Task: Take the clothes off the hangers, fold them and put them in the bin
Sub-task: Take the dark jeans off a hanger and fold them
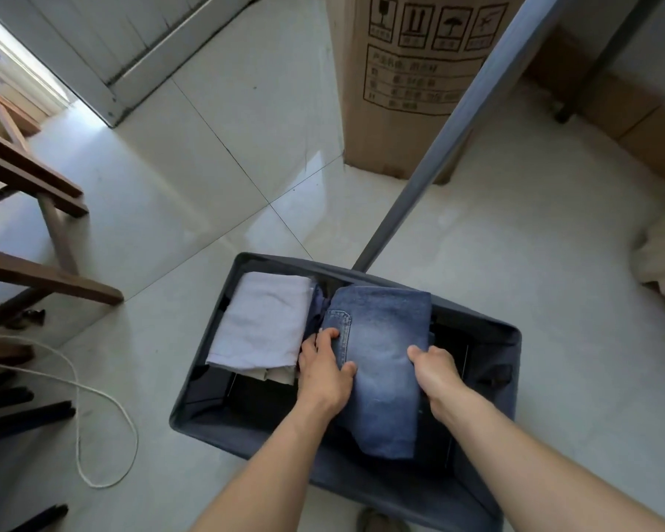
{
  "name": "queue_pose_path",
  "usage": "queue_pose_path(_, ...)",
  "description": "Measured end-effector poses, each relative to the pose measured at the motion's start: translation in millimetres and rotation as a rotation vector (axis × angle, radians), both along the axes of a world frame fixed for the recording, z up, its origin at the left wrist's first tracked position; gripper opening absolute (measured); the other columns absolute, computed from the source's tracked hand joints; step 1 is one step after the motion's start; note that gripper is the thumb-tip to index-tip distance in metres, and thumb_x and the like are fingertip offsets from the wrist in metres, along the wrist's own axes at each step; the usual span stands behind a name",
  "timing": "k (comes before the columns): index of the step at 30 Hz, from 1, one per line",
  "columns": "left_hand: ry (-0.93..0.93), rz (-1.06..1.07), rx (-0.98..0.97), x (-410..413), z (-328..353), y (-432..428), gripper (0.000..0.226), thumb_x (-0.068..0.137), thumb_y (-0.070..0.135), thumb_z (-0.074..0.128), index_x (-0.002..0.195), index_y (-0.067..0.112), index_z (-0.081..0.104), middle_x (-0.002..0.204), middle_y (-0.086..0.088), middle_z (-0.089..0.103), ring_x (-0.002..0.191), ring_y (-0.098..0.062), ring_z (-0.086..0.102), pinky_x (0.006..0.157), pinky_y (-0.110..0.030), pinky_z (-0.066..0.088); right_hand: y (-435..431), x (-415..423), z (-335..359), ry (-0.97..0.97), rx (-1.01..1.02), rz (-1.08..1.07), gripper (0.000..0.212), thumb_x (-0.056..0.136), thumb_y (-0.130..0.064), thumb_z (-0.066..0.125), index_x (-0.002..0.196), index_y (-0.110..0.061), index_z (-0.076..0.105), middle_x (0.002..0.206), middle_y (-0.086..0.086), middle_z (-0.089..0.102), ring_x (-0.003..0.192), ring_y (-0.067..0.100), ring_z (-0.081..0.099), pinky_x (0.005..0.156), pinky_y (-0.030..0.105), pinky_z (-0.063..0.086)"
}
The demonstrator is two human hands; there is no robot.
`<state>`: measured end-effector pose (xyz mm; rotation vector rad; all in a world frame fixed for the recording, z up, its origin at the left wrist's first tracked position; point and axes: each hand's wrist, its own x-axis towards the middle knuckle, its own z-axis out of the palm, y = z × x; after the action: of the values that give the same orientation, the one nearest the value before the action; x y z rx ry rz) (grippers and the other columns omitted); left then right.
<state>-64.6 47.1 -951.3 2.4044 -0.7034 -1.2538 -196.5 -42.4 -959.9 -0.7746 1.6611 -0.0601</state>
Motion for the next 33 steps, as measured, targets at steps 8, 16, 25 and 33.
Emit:
queue_pose_path(8, 0.039, -0.112, 0.085, -9.8, 53.4, -8.8, 0.066, 0.095, 0.028, 0.058, 0.152, 0.018, 0.026, 0.162, -0.008, 0.005, 0.150, -0.025, 0.007, 0.120, -0.033, 0.012, 10.1, 1.5, 30.4, 0.159, -0.105, 0.127, 0.041, 0.076, -0.042, 0.055, 0.109, -0.018, 0.055, 0.113, 0.008, 0.054, 0.106, 0.028, 0.053, 0.087, 0.035, 0.043)
queue_pose_path(16, 0.124, -0.045, -0.075, -32.4, 130.3, -10.4, 0.053, 0.094, 0.023, 0.062, 0.143, 0.016, 0.043, 0.149, -0.006, 0.036, 0.136, -0.021, 0.040, 0.112, -0.033, 0.035, 29.1, 0.5, 125.8, 0.026, -0.213, 0.030, 0.010, 0.091, -0.018, 0.053, 0.082, -0.015, 0.057, 0.073, 0.002, 0.049, 0.065, 0.019, 0.047, 0.059, 0.028, 0.038)
queue_pose_path(25, 0.370, 0.150, -0.187, -67.6, 271.4, 43.9, 0.029, 0.096, 0.017, 0.056, 0.125, 0.016, 0.058, 0.117, -0.005, 0.064, 0.101, -0.017, 0.062, 0.090, -0.033, 0.051, 90.0, -34.9, 277.3, -0.221, -0.185, -0.091, 0.017, 0.097, -0.013, 0.046, 0.094, -0.008, 0.062, 0.078, 0.006, 0.057, 0.064, 0.015, 0.050, 0.057, 0.028, 0.040)
queue_pose_path(33, 0.576, 0.221, -0.294, -124.4, 419.5, 118.5, 0.019, 0.098, 0.015, 0.053, 0.115, 0.015, 0.062, 0.098, -0.005, 0.072, 0.086, -0.017, 0.068, 0.076, -0.031, 0.052, 166.3, -102.9, 437.6, -0.358, -0.282, -0.177, 0.017, 0.099, -0.013, 0.046, 0.089, -0.009, 0.061, 0.073, 0.006, 0.061, 0.058, 0.016, 0.054, 0.055, 0.025, 0.043)
